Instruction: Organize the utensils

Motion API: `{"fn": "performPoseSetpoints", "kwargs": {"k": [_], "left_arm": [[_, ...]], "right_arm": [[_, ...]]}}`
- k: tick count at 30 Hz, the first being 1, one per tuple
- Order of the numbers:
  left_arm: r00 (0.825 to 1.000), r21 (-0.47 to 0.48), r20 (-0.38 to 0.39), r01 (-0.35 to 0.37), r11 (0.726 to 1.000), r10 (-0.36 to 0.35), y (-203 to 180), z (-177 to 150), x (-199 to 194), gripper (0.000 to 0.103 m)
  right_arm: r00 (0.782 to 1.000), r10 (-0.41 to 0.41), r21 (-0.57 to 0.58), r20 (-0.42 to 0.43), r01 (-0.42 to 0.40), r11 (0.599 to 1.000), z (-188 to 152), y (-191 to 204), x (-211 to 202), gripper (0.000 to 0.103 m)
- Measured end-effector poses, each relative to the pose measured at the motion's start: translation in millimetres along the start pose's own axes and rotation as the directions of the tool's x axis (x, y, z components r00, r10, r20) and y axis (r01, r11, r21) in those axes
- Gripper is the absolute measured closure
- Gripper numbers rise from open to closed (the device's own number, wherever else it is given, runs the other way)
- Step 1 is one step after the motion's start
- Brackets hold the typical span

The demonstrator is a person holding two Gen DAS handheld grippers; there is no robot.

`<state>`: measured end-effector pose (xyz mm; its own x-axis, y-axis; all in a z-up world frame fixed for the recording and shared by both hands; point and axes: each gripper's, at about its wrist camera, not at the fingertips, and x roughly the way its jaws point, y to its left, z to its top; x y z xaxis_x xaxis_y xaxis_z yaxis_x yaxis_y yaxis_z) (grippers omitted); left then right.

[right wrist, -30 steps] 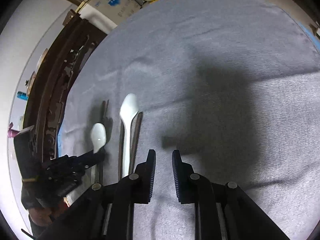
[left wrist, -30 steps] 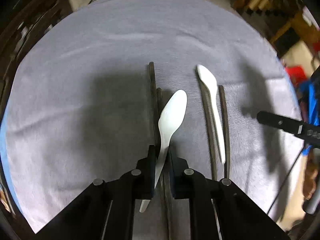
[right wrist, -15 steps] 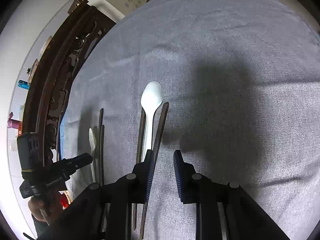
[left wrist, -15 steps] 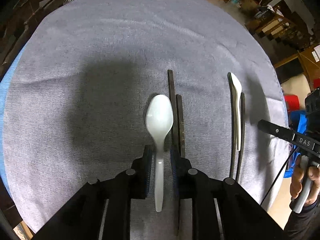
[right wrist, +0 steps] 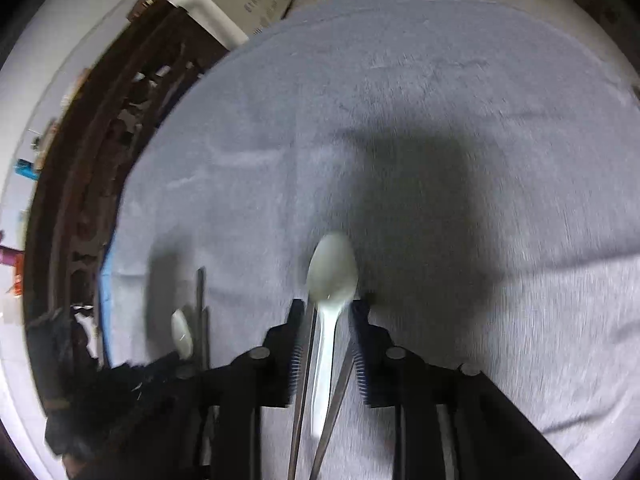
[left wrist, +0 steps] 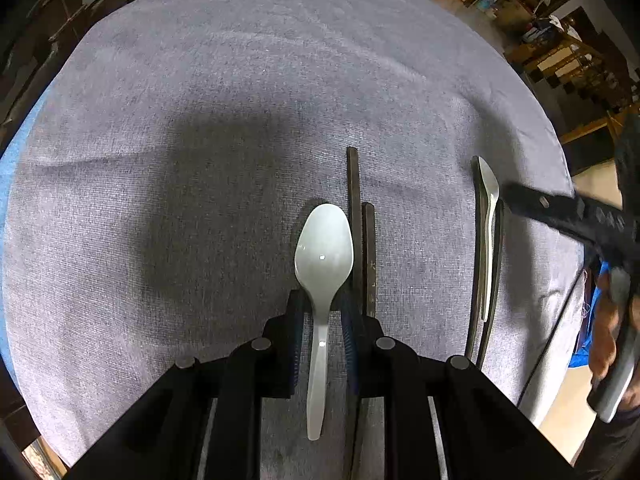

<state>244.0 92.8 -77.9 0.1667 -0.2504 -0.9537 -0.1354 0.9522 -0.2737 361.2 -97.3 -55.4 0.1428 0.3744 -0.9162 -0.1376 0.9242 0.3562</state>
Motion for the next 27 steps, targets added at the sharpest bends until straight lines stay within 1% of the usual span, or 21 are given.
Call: {"fn": "performPoseSetpoints", "kwargs": {"k": [1,2,4,5,7,8,9,10,12,16,20,21,23,25,27], "left_arm": [[1.000,0.004,0.000,-0.002,1.000,0.002,3,3,2,0.085],[1.000,0.006,-0.001,-0.004,1.000,0.004,6,3,1,0.084],[1.000,0.012,0.000,-0.009,1.000,0.009,3,7,1,0.084],[1.000,0.013,0.001,-0.010,1.000,0.010,2,10,2,0.084],[1.000,0.015,0.004,-0.014,1.000,0.013,0,14,3,0.084],[1.000,0.017,0.005,-0.017,1.000,0.016,-1,14,2,0.084],[1.000,0.019,0.007,-0.021,1.000,0.021,-6,4,-7,0.084],[0.999,0.019,0.006,-0.032,0.999,0.032,-7,5,-7,0.086],[0.999,0.020,0.006,-0.035,0.999,0.035,-5,1,-11,0.089],[0.999,0.026,0.013,-0.039,0.999,0.039,-3,-4,-18,0.091],[0.999,0.040,0.012,-0.030,0.999,0.030,-1,-20,-24,0.098],[1.000,0.044,0.011,-0.030,0.999,0.030,-1,-24,-26,0.098],[0.999,0.048,0.009,-0.037,0.998,0.037,0,-32,-32,0.098],[0.999,0.050,-0.015,-0.038,0.998,0.039,1,-36,-34,0.098],[0.997,0.063,-0.050,-0.057,0.996,0.060,-1,-38,-32,0.098]], "right_arm": [[1.000,-0.029,-0.014,-0.009,0.028,0.999,5,4,5,0.046],[0.998,-0.066,-0.038,-0.017,0.065,0.997,9,7,9,0.041],[0.991,-0.131,-0.073,-0.033,0.128,0.989,13,13,18,0.039],[0.991,-0.134,-0.086,-0.030,0.131,0.988,14,16,20,0.039],[0.990,-0.137,-0.103,-0.031,0.133,0.986,16,21,21,0.044],[0.988,-0.155,-0.121,-0.023,0.151,0.981,17,25,21,0.067],[0.983,-0.180,-0.138,-0.022,0.175,0.975,17,27,22,0.072],[0.983,-0.181,-0.137,-0.031,0.175,0.975,19,26,22,0.072],[0.990,-0.137,-0.113,-0.040,0.132,0.985,20,21,17,0.072],[0.998,-0.068,-0.082,0.005,0.068,0.994,10,8,-9,0.072],[0.999,-0.033,-0.051,0.024,0.034,0.998,-3,-12,-36,0.072],[0.999,-0.046,-0.061,0.012,0.047,0.997,-9,-17,-41,0.072],[0.995,-0.101,-0.093,-0.024,0.098,0.991,-22,-24,-45,0.072],[0.984,-0.163,-0.131,-0.074,0.153,0.980,-34,-31,-40,0.072],[0.969,-0.210,-0.151,-0.127,0.190,0.970,-48,-39,-30,0.072]]}}
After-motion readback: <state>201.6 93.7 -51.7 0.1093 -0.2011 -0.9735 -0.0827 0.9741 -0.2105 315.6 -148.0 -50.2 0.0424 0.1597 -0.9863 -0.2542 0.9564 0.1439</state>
